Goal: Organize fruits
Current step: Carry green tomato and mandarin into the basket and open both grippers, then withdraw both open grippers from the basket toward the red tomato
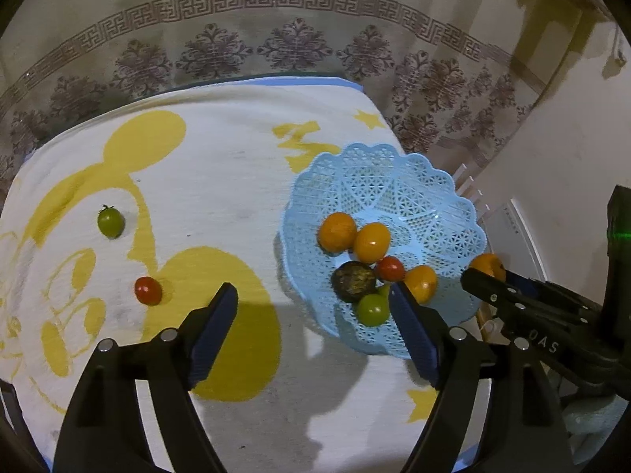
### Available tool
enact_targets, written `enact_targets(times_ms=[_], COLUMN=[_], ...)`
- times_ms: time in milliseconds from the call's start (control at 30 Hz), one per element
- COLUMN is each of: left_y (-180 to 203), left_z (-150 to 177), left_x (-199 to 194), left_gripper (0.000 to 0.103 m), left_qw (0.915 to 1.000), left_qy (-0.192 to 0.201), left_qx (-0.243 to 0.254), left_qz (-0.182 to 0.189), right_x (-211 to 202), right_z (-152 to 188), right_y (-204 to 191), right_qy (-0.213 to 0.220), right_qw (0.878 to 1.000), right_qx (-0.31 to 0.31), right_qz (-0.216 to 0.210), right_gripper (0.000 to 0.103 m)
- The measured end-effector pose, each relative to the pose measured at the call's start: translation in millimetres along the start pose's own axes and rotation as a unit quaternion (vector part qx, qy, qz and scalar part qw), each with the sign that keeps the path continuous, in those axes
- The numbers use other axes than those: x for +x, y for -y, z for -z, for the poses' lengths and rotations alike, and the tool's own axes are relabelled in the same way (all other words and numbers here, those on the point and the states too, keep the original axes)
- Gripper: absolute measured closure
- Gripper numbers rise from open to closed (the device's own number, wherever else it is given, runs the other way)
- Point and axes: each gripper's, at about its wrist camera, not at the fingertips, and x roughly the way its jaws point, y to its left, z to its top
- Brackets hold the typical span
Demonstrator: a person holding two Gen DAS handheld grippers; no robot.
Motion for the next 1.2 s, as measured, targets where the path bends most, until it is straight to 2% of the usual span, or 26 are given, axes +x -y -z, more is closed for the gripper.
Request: enact_targets(times_ms=[100,133,167,200,700,1200], left_y=[-6.2,-8.6,-10.4,-12.0,-54.2,-140.7], left_z=[0.3,0.5,0.4,0.6,4.8,14.8], left_x=[-1.5,-2.4,-2.8,-3.3,-19.9,-38.3], left_gripper=[0.023,0.023,0.023,0.023,0.019,0.019], left_qw=[1.0,1.0,0.9999,0.9999,0.999,0.9944], left_qy=[0.0,0.0,0.0,0.0,0.006,0.005], left_qx=[-0.006,-0.008,-0.009,-0.011,-0.035,-0.087], left_qz=[-0.003,-0.005,-0.005,-0.006,-0.027,-0.06], right_x=[-0.2,-1.3,-2.9,-4.4,-7.1,20.6], right_z=[0.4,0.5,0.6,0.5,1.7,9.8], right_y=[0.0,-0.6,-1.6,-2.6,-39.7,-110.7], right_qy=[-0.001,0.001,0.005,0.008,0.015,-0.009], right_qw=[1.0,1.0,1.0,1.0,1.0,0.998], right_qx=[0.004,0.004,0.003,0.002,-0.019,-0.056], right_qz=[0.0,0.0,0.0,0.0,-0.011,-0.035], right_gripper=[0.062,0.059,0.051,0.049,0.049,0.049])
